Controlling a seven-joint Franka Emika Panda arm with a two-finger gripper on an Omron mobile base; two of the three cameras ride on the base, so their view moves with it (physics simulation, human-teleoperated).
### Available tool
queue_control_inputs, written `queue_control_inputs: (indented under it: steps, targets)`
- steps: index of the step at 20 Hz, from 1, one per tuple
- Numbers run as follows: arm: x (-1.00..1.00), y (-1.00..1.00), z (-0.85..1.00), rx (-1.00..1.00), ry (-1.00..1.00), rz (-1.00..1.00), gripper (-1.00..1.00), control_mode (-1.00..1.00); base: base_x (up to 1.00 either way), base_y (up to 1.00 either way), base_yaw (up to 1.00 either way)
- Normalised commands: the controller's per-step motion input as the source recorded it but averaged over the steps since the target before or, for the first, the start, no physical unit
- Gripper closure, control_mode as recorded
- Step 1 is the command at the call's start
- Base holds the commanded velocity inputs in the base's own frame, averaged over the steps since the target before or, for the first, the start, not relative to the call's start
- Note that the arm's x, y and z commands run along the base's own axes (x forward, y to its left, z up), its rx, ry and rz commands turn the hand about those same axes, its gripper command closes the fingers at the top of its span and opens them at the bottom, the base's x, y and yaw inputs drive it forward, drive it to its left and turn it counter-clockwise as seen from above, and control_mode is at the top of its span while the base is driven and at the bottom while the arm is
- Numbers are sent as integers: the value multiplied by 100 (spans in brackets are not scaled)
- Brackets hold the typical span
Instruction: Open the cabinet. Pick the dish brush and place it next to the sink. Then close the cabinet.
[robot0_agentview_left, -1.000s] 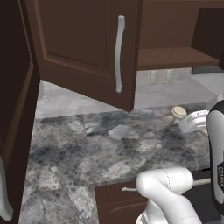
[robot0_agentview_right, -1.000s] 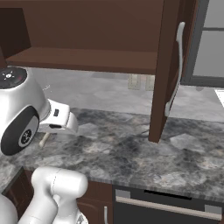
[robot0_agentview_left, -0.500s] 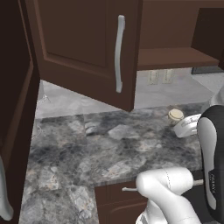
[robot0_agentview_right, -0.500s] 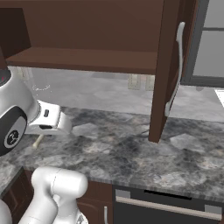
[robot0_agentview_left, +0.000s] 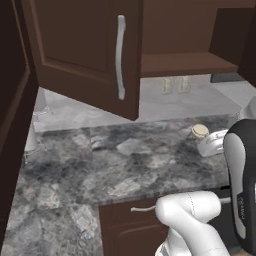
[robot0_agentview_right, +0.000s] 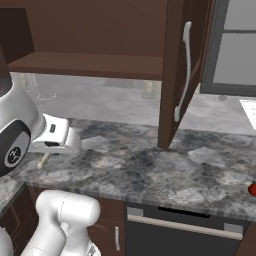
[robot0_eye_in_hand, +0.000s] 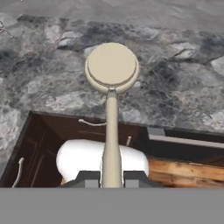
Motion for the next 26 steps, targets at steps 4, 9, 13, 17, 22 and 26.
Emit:
queue_control_inputs:
  steps: [4,9,13,17,22,26]
  targets:
    - [0,0,0,0,0,0,100,100,-64,-37,0]
    - [0,0,0,0,0,0,100,100,-60,-12,0]
    - [0,0,0,0,0,0,100,100,-66,0,0]
    - [0,0,0,0,0,0,100,100,-55,-4,0]
    - [0,0,0,0,0,0,100,100,-42,-38,-18]
    - [0,0,0,0,0,0,100,100,-7,-65,-16]
